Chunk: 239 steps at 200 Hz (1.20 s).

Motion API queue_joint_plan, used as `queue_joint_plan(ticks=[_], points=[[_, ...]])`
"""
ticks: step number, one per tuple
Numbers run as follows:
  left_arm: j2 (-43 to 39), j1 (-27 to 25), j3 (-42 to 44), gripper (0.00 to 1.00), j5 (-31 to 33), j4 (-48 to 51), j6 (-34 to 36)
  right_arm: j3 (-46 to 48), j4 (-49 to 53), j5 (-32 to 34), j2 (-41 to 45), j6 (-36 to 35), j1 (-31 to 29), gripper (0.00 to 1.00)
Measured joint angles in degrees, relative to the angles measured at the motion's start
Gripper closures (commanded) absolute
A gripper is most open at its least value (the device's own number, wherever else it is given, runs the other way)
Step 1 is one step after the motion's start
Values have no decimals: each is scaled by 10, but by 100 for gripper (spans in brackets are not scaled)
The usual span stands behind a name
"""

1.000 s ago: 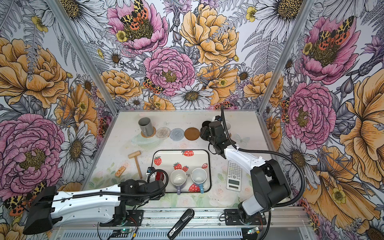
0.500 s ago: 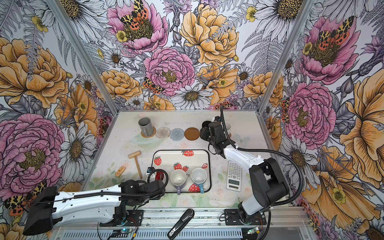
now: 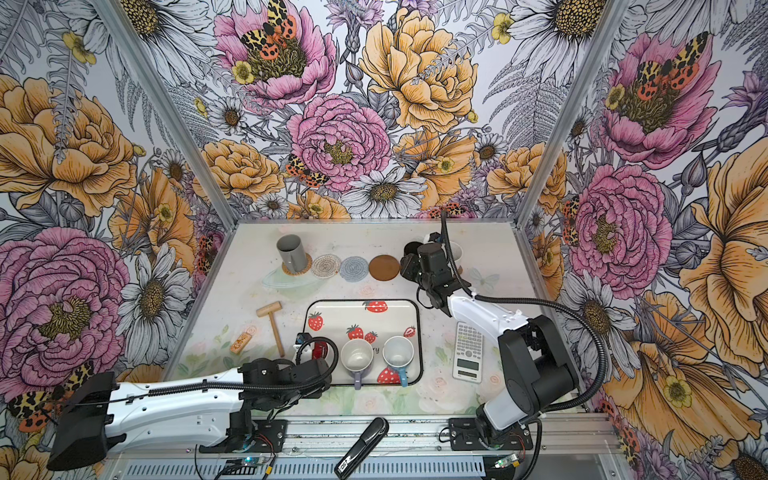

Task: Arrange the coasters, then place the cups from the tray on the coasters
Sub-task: 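Lower the left gripper onto the red mug rim and grasp it, then lift the red mug off the tray and carry it toward the coasters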

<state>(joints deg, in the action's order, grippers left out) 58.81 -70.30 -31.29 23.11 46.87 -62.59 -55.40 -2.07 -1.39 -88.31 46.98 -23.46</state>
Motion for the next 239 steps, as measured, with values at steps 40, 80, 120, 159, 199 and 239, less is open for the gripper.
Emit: queue_joint_plan(ticks=[40, 80, 120, 159, 199, 239], points=[[17, 6, -57, 100, 0, 25, 17, -14, 9, -3, 3, 0, 6, 59], [18, 44, -98, 100, 0, 40, 53, -18, 15, -11, 11, 0, 10, 59], [21, 99, -123, 100, 0, 58, 101, -18, 23, -15, 26, 0, 14, 59], [25, 158, -156, 100, 0, 66, 156, -18, 28, -15, 42, 0, 14, 59], [50, 228, -202, 100, 0, 70, 217, -6, 31, -15, 65, 0, 14, 59], [104, 288, -255, 100, 0, 64, 281, 9, 33, -14, 77, 0, 14, 59]])
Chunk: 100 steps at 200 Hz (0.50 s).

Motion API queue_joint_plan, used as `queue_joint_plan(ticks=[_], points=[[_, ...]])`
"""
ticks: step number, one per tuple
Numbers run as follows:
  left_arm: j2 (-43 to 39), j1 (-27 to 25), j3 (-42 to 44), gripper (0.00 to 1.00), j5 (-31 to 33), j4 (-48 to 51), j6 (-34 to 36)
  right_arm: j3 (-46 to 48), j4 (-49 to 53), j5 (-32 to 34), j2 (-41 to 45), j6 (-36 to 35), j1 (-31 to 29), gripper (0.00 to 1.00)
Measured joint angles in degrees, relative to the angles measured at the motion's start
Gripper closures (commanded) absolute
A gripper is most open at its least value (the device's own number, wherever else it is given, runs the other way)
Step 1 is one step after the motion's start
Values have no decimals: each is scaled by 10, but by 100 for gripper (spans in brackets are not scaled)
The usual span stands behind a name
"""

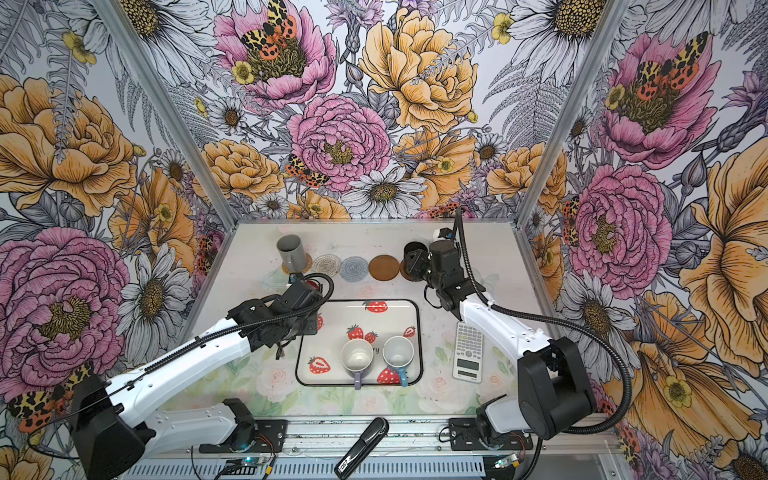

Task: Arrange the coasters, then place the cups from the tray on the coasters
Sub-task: 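Lift the red mug off the tray and carry it toward the coasters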

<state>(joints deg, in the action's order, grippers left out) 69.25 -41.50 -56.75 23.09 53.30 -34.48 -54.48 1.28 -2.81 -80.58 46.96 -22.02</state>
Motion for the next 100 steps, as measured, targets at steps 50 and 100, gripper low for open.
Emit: queue_joint_plan(ticks=[50, 100], points=[[70, 66, -38, 100, -17, -47, 59, 0, 2, -1, -1, 0, 3, 59], [168, 113, -84, 100, -51, -120, 99, 0, 5, -5, -8, -1, 3, 59]])
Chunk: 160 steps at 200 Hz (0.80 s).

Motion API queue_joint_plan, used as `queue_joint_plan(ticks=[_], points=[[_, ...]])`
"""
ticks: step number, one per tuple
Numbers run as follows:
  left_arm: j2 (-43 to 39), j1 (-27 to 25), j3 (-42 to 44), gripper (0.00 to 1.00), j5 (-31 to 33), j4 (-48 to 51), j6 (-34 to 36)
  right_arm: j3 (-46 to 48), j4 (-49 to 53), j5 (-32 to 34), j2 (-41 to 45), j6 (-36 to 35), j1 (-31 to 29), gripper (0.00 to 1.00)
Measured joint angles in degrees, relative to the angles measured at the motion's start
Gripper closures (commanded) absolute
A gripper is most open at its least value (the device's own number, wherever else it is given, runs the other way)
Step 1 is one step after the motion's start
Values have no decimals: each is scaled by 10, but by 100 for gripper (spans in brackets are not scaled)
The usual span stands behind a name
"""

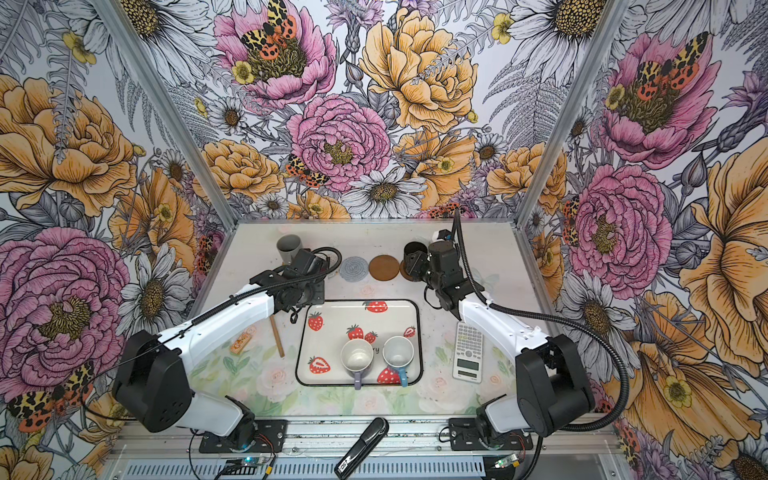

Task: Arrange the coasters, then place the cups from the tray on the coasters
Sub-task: 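Lift the red mug off the tray and carry it toward the coasters, then lower the red mug toward the multicolour woven coaster beside the grey mug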

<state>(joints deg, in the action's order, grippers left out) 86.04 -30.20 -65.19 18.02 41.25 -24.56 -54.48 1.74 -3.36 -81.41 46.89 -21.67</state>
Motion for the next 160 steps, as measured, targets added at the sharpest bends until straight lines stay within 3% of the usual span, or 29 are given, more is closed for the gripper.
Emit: queue_joint_plan(ticks=[79, 160], points=[[89, 60, -47, 100, -43, -76, 21, 0, 2, 0, -9, -4, 0, 60], [197, 61, -138, 100, -55, -98, 25, 0, 6, -4, -19, -12, 0, 60]])
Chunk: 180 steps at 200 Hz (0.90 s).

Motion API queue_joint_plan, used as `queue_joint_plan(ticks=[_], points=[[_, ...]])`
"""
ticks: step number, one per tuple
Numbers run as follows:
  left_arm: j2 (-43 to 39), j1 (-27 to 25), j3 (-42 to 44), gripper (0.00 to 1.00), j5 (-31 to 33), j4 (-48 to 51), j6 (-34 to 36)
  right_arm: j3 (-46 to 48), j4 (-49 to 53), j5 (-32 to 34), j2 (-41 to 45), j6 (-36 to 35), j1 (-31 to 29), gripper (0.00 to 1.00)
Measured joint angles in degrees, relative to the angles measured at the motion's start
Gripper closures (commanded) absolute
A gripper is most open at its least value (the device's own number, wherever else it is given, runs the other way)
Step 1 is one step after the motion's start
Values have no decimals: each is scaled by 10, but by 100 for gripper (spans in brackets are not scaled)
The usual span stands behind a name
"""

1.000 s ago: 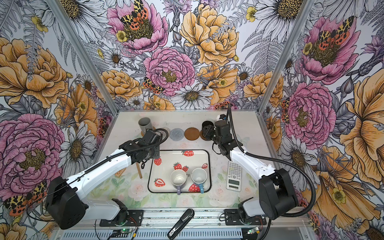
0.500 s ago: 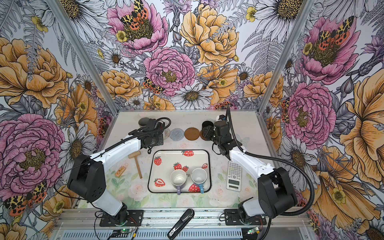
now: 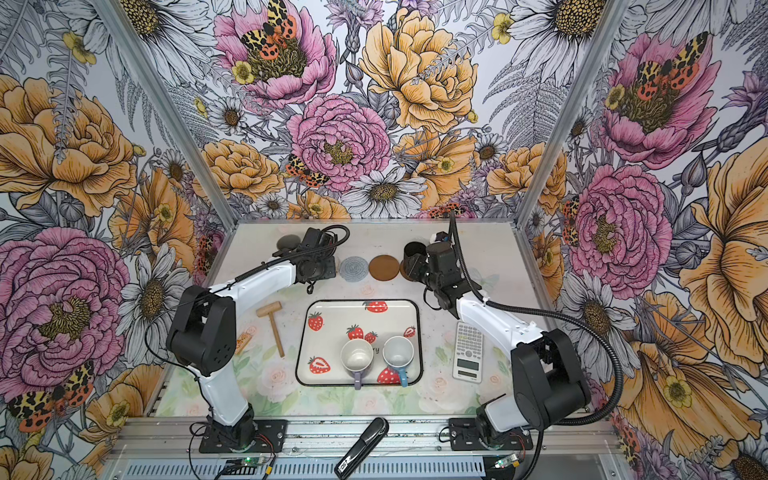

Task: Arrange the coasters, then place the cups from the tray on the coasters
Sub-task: 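Lower the red mug toward the multicolour woven coaster beside the grey mug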

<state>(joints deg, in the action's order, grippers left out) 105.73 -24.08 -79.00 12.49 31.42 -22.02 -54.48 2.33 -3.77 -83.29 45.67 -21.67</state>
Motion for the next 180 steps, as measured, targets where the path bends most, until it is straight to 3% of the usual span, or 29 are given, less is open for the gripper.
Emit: queue_joint_plan(ticks=[68, 180], points=[[53, 10, -20, 100, 0, -8, 6, -1, 0, -2, -16, -3, 0, 60], [55, 24, -25, 100, -2, -13, 6, -10, 0, -6, -31, -3, 4, 60]])
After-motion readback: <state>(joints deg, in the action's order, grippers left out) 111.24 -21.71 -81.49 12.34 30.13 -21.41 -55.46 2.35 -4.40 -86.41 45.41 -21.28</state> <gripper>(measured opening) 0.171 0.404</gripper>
